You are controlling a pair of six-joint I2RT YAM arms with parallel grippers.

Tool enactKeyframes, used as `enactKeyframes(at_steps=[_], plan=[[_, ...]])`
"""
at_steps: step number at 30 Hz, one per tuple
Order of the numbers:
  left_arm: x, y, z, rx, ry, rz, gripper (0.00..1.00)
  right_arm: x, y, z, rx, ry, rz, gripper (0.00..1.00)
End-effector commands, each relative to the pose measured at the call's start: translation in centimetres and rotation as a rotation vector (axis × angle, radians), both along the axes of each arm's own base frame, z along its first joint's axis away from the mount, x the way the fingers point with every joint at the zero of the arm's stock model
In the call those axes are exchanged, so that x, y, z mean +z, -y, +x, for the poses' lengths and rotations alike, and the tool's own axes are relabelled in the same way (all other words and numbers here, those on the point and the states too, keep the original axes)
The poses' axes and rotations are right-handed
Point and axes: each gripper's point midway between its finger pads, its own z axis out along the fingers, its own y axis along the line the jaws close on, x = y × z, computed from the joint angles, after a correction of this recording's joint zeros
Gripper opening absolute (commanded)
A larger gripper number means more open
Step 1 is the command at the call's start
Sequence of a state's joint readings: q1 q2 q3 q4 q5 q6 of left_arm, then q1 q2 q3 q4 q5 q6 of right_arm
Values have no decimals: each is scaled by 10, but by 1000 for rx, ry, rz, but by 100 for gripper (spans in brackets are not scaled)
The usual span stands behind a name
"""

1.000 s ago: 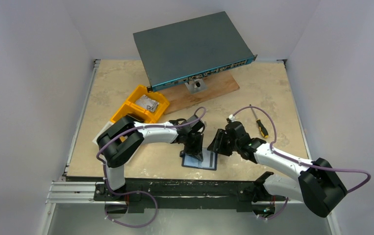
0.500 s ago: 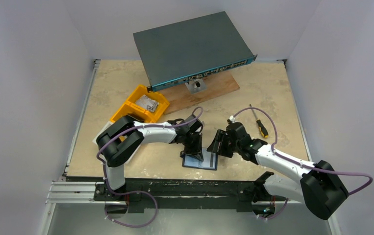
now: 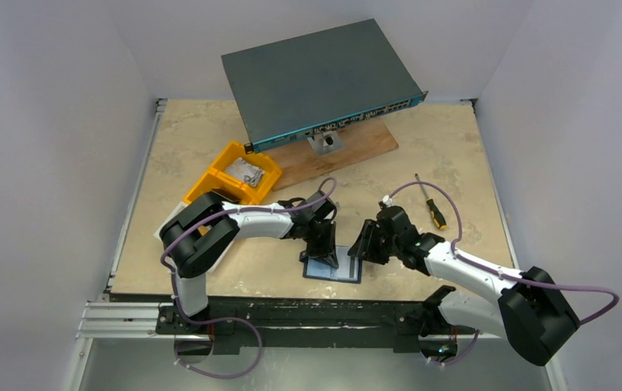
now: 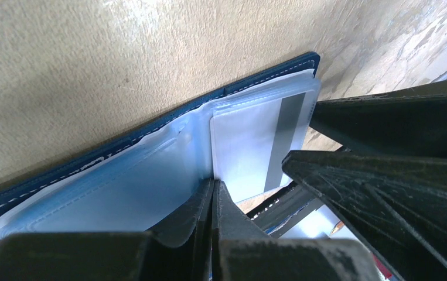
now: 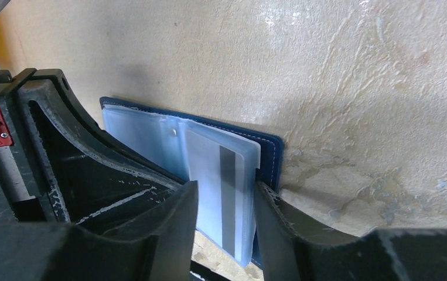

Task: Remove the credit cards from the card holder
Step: Remove the credit card from the card holder.

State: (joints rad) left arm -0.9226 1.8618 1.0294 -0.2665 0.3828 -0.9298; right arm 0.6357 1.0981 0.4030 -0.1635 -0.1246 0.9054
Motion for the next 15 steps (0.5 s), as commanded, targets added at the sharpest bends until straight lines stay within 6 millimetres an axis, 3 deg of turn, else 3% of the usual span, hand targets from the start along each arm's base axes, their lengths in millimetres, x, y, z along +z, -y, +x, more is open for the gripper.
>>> enactKeyframes(at_steps=[1,8,15], plan=[[-35,-24,-5,24,5,126,0,9,-9,-1,15,16,50,37],[-33,-22,-5,22,9,108,0,8,-10,-3,20,14,49,25],[-29,-22,-5,26,11,89,0,-12,8,-4,-23,-23,-69,4]])
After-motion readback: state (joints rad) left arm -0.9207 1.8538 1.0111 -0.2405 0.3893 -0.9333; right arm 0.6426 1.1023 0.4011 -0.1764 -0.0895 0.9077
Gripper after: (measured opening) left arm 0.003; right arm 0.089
